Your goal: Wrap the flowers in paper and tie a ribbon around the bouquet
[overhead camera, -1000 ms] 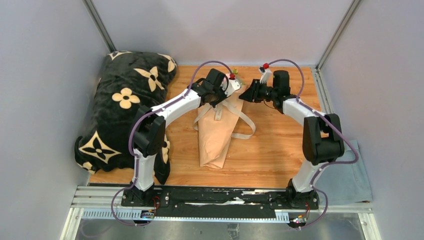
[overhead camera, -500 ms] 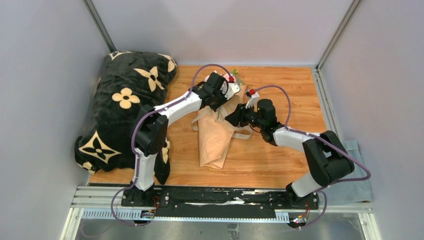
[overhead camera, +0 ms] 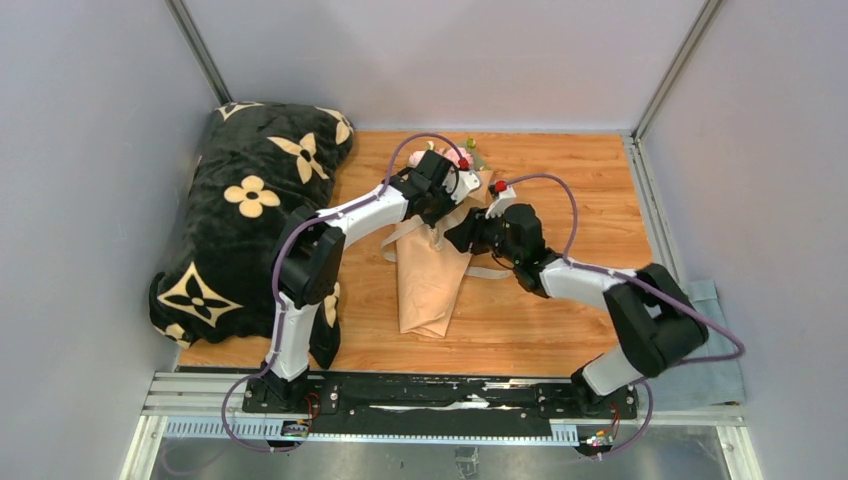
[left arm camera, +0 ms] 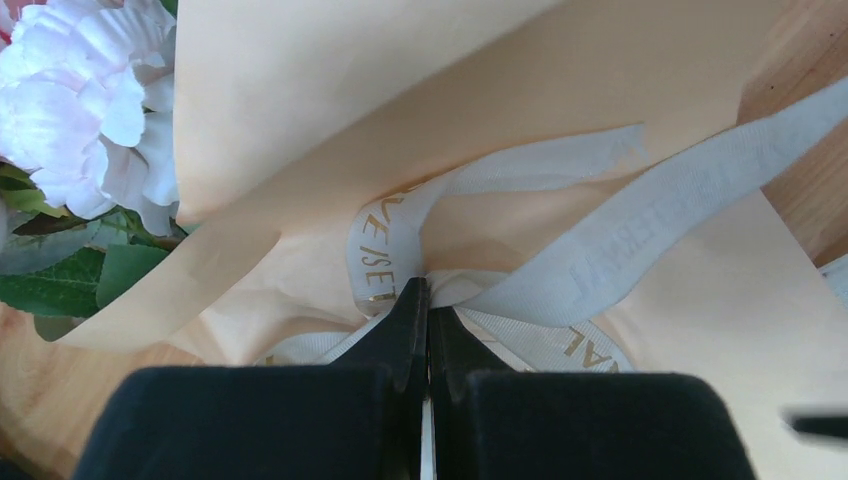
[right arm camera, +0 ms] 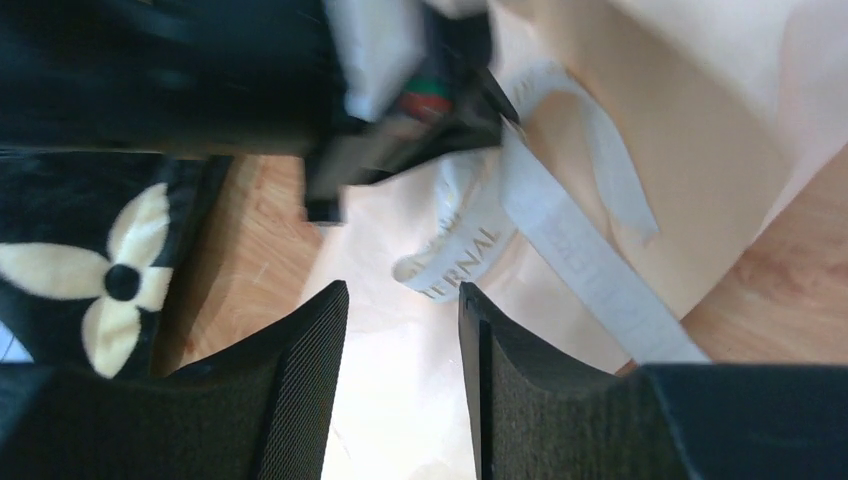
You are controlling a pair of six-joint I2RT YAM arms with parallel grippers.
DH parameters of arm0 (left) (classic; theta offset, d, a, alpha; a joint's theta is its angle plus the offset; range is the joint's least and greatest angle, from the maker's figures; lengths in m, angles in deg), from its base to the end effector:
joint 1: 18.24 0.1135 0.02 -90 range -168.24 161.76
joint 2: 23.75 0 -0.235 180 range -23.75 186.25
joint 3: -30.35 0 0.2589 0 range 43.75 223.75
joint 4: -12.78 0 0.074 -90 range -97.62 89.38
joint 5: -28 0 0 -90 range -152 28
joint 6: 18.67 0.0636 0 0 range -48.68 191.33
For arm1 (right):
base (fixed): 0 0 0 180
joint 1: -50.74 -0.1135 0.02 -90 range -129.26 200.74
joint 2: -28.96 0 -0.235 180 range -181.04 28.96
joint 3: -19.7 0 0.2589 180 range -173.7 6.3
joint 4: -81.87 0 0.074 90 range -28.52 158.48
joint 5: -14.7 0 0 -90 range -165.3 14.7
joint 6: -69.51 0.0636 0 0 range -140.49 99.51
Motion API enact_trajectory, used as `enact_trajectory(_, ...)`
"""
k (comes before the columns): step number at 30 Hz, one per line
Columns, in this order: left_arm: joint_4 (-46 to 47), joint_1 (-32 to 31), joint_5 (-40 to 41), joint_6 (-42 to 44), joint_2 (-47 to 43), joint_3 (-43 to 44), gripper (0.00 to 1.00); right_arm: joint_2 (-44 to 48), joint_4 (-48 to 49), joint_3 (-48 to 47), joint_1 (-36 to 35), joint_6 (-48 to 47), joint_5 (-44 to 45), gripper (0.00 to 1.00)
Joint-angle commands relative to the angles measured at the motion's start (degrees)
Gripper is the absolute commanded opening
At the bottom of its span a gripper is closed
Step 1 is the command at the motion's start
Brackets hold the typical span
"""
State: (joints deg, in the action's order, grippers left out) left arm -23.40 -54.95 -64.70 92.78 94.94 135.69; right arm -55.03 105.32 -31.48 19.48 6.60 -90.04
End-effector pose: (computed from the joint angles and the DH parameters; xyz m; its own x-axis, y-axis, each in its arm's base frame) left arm 0.3782 -0.2857 0.1552 -0.3403 0.7094 -0.6172 0.8016 0.5620 0.2040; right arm 0.2880 0.1937 0.1849 -0.4500 0.2420 -0.8596 -0.5745 0.6584 0.4862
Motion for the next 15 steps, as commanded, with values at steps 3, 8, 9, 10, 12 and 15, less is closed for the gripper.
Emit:
enact_trajectory(3, 0.7, 0.2, -1.4, -1.2, 1.2, 1.5, 0.00, -13.9, 5.9, -3.1, -1.0, 12.6, -4.6, 0.50)
enact_trajectory(8, 1.0, 0.2, -2.5, -2.4, 1.1, 0.6, 0.00, -17.2, -0.8, -6.5, -1.3, 13.3, -0.3, 0.50)
enact_trajectory(9, 0.9, 0.2, -3.0, -2.7, 1.0, 0.5, 0.00, -17.4, -1.9, -6.8, -1.3, 13.1, 0.5, 0.50)
enact_trajectory(10, 0.8, 0.2, -3.2, -2.9, 1.0, 0.5, 0.00, -17.6, -2.4, -7.1, -1.3, 12.9, 0.9, 0.50)
enact_trajectory(12, 1.0, 0.2, -3.4, -2.9, 0.9, 0.4, 0.00, -18.5, -3.3, -7.8, -1.3, 12.8, 1.4, 0.50)
enact_trajectory(15, 1.1, 0.2, -3.2, -2.8, 0.9, 0.6, 0.00, -20.1, -5.2, -9.5, -1.1, 13.5, 2.0, 0.49)
